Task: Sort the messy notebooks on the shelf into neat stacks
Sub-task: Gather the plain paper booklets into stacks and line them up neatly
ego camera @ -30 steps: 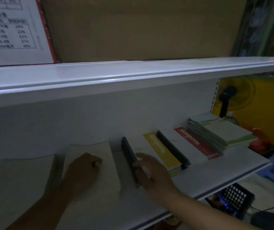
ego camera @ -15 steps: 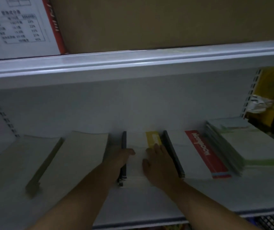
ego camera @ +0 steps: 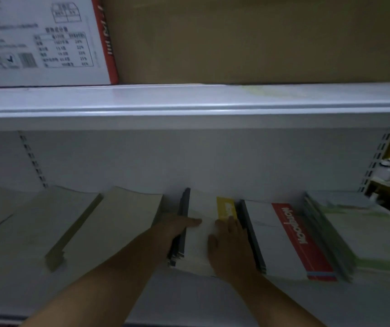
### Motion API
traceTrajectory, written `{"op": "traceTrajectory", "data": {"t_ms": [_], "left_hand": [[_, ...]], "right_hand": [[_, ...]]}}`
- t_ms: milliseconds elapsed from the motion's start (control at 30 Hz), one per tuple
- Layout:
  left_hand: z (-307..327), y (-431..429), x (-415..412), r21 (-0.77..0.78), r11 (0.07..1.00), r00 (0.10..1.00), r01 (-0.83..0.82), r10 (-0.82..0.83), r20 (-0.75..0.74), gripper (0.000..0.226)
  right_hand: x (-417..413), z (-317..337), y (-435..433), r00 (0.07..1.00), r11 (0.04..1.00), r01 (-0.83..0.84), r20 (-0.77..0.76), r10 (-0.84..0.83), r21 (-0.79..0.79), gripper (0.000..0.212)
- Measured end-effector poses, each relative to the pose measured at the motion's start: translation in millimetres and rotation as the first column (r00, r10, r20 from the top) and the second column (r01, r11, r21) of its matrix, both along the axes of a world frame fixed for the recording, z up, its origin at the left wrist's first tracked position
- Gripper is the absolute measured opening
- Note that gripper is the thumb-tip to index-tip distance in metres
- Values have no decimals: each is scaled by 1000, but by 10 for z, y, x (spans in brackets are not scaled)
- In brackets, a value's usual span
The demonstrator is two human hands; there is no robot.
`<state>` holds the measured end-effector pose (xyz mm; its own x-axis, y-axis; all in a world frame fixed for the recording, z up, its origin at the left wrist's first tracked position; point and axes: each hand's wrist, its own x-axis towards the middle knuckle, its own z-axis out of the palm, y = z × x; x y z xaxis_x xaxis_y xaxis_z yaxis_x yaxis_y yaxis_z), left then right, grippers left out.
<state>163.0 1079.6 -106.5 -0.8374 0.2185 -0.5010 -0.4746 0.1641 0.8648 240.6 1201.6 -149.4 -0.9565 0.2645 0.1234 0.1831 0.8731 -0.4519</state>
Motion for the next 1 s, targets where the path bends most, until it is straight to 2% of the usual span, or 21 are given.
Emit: {"op": "traceTrajectory", "data": {"t_ms": [67,100,133,200,267,300,333,367,400,467,567,667,767,833,900,933,967,1000], "left_hand": [[-105,-39,33,61,998,999,-30,31,-11,39],[-131,-71,86,100,994,999,-54,54,-3,37],[-149,-107,148,148,986,997,-77,77,1,36],[-176,-202,273,252,963,992,-98,116,-56,39],[-145,-307,437,320,944,966,-85,156,-205,51],[-110,-364,512,329,941,937,-78,182,-297,55],[-77,-420,574,327,943,899,-71,202,-388,54],[-65,-471,609,310,949,861,-58,205,-466,52],[-60,-515,634,297,954,827,-34,193,-527,52],[-53,-555,667,300,954,781,14,177,-599,54],[-51,-530,652,279,959,724,46,161,-671,59],[-189,-496,601,285,957,747,54,151,-647,76],[-354,-489,568,331,940,790,80,143,-596,77],[-432,-489,561,339,936,783,93,142,-606,77],[-480,-487,558,344,934,773,94,149,-617,76],[-499,-481,556,347,932,771,102,147,-620,74],[-511,-477,559,365,925,777,108,151,-612,72],[-531,-473,548,390,915,795,105,159,-586,72]], "right_hand": [[-9,112,-29,999,993,5,50,1,-117,66],[16,234,-43,997,964,51,63,-36,-261,69],[-4,300,-12,995,891,98,29,-95,-443,72],[-19,484,58,979,677,130,-16,-205,-724,76],[3,493,143,984,520,94,-1,-179,-849,110],[42,503,148,989,443,83,19,-146,-893,120],[29,480,120,990,364,77,30,-135,-928,119],[63,510,51,992,326,70,30,-126,-943,108],[80,500,-5,989,335,66,18,-144,-940,95],[136,470,-59,979,432,21,-68,-190,-902,75],[221,484,-111,919,512,-20,-218,-329,-859,50],[306,420,-166,870,576,-45,-315,-379,-816,26],[408,373,-293,855,556,-63,-332,-399,-829,3],[440,365,-374,851,527,-68,-325,-412,-847,22],[469,343,-400,876,461,-78,-281,-391,-884,10],[465,282,-371,885,427,-74,-257,-389,-901,21],[497,301,-390,898,431,-57,-235,-372,-900,23],[502,225,-338,904,455,-52,-235,-357,-889,14]]}}
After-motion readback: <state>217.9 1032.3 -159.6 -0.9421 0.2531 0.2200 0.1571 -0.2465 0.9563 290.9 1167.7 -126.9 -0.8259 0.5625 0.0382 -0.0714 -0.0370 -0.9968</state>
